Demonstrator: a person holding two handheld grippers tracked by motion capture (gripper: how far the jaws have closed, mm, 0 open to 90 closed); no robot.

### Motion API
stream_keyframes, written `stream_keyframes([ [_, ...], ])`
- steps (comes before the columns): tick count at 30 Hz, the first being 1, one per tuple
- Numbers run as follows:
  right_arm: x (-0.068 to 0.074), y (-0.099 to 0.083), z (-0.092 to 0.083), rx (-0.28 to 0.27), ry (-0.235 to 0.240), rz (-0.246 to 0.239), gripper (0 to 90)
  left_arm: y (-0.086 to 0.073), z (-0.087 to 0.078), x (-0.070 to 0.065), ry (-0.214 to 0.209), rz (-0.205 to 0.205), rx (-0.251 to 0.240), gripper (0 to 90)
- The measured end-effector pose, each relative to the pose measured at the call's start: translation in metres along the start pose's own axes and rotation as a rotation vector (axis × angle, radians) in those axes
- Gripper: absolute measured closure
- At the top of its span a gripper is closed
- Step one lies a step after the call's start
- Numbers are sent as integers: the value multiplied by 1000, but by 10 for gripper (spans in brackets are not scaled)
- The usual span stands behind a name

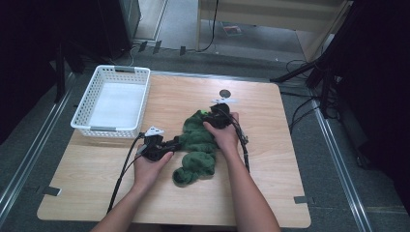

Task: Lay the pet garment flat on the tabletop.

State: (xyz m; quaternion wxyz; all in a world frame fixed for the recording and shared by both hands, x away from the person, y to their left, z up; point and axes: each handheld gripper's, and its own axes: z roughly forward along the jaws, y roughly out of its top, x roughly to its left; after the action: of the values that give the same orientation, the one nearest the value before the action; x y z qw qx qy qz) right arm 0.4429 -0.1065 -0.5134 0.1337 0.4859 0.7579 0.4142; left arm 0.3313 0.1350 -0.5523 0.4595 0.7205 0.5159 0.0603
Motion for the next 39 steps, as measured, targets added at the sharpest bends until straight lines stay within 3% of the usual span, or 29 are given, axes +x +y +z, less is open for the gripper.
stream_keyframes([
  [2,-5,-8,-25,-27,20,-4,603,1,-1,0,3,5,-4,572],
  [3,-12,-22,-48,-40,10,-15,631,1,-2,0,1,-3,-11,540],
  [4,-16,-29,-57,-37,-4,-26,642,1,-3,0,6,-6,-19,532],
  [7,-21,-45,-73,-50,-18,-2,655,4,-3,-3,43,12,-41,519],
  [9,-23,-58,-80,-56,14,15,669,5,-1,-2,45,-2,-44,524],
  [11,-21,-66,-79,-34,55,3,658,6,3,-1,59,-16,-32,563],
  [14,-17,-71,-70,-1,62,9,640,8,5,-1,68,-19,-10,681],
  [16,-16,-72,-64,8,65,19,688,9,5,-1,77,-14,4,718],
  [18,-14,-75,-62,22,44,22,810,10,4,-1,108,14,25,789],
  [21,-14,-82,-64,29,20,49,856,11,3,-1,132,48,44,817],
  [24,-17,-88,-67,59,-2,64,862,12,3,3,123,6,40,821],
  [27,-17,-90,-71,62,-4,69,838,13,5,2,145,14,36,790],
  [28,-16,-89,-73,53,4,70,789,14,5,2,159,21,33,721],
  [29,-14,-85,-79,26,14,64,680,16,-1,1,154,17,-1,620],
  [30,-14,-85,-79,26,14,64,680,16,-1,1,154,17,-1,598],
  [31,-11,-78,-90,-42,28,57,682,18,-6,-1,150,17,-34,573],
  [32,-9,-73,-94,-77,37,53,696,20,-10,-3,155,18,-66,564],
  [33,-9,-73,-94,-77,37,53,696,22,-14,-6,160,16,-105,564],
  [35,3,-60,-95,-127,48,4,726,27,-17,-15,192,49,-157,577],
  [36,6,-57,-90,-125,60,-13,727,29,-14,-21,205,76,-163,588],
  [37,10,-55,-83,-116,66,-22,727,31,-10,-25,191,92,-151,609],
  [39,12,-53,-76,-96,67,-24,731,32,3,-30,133,107,-91,636],
])
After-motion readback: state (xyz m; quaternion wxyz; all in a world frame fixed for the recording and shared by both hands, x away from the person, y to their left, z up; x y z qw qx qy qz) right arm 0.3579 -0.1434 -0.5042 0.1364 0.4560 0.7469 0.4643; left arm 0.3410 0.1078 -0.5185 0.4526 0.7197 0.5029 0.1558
